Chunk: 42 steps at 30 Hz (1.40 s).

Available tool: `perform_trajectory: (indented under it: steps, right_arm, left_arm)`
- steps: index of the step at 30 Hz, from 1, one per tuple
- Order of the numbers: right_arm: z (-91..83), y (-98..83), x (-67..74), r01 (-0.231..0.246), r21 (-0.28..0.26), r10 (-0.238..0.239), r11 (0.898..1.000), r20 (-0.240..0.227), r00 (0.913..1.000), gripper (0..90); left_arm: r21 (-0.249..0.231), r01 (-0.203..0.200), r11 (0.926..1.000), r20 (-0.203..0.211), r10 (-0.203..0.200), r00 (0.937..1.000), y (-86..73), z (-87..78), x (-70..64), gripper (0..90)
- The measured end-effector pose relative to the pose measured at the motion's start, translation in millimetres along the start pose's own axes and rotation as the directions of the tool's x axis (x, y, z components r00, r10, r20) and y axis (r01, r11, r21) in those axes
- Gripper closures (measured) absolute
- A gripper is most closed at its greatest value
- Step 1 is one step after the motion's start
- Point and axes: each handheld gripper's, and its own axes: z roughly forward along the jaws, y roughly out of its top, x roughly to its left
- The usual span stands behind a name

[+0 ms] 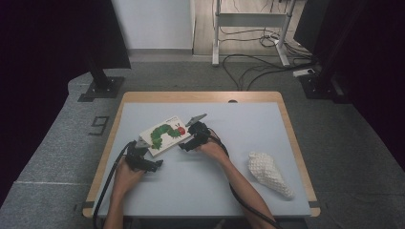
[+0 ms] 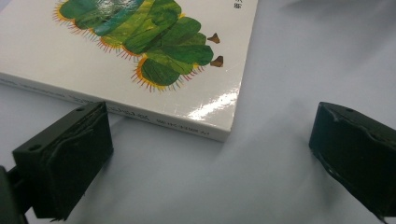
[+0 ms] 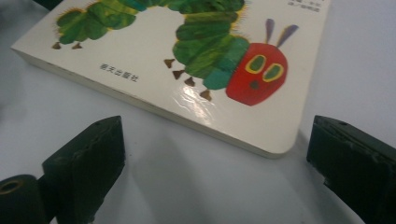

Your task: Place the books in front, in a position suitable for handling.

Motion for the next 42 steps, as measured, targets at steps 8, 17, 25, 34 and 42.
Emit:
perform_trajectory:
  steps: [8,17,25,34,42]
  right_arm:
    - [-1.9,-0.8,-0.6,-0.023,-0.014,0.022,1.000,-0.030,0.9993,7.9]
    - [-6.8,-4.9,7.1,-0.013,0.005,0.013,1.000,-0.015,0.9998,6.7]
    - [-16.9,-16.1,12.6,-0.005,-0.005,0.005,1.000,-0.029,0.9996,7.1]
    - [-28.3,-28.6,20.6,-0.005,-0.012,0.004,1.000,-0.034,0.9994,7.1]
    - [-40.4,-41.2,29.2,-0.005,-0.017,0.004,1.000,-0.039,0.9992,7.0]
  left_arm:
    - [0.005,-0.007,1.0000,0.009,0.007,0.9999,0.0,-0.4,-1.6,0.0]
    - [0.019,-0.015,0.9997,0.017,0.015,0.9997,0.2,-1.5,-5.6,0.0]
    - [0.029,-0.029,0.9992,0.030,0.028,0.9991,-0.7,-3.1,-12.9,0.0]
    - [0.011,-0.044,0.9990,0.045,0.044,0.9980,-6.0,-5.6,-24.4,0.0]
    - [0.014,-0.062,0.9980,0.062,0.061,0.9962,-9.9,-9.3,-38.6,0.0]
